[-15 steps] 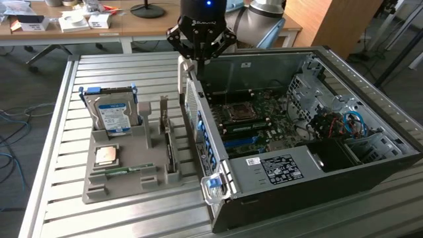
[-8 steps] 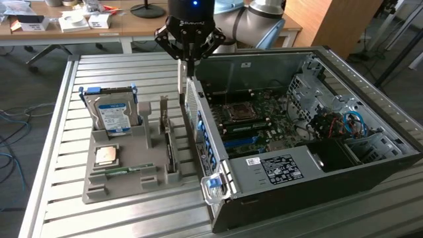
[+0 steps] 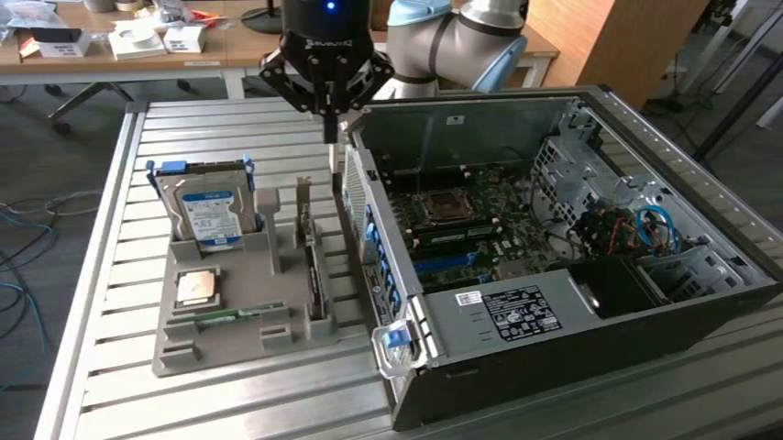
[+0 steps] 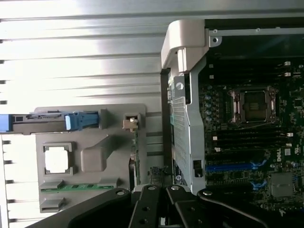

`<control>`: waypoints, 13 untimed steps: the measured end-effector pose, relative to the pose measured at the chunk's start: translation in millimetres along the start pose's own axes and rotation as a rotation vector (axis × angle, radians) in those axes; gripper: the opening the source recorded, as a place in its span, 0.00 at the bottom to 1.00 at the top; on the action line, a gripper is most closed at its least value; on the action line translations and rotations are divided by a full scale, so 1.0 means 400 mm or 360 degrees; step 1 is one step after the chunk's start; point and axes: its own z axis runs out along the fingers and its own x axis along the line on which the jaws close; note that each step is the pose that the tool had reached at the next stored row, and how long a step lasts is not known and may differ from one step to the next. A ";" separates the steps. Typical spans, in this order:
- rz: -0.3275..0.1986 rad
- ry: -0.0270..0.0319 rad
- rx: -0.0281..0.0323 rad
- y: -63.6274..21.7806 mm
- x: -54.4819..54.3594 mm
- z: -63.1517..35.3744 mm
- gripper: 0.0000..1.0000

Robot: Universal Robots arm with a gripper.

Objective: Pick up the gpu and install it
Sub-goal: 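Reach for the gpu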

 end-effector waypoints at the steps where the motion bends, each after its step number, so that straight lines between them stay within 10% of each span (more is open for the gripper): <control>1: 0.0000 0.00000 0.00000 -0.001 0.007 0.000 0.11; 13: 0.0001 -0.00001 -0.00001 -0.005 0.061 0.002 0.11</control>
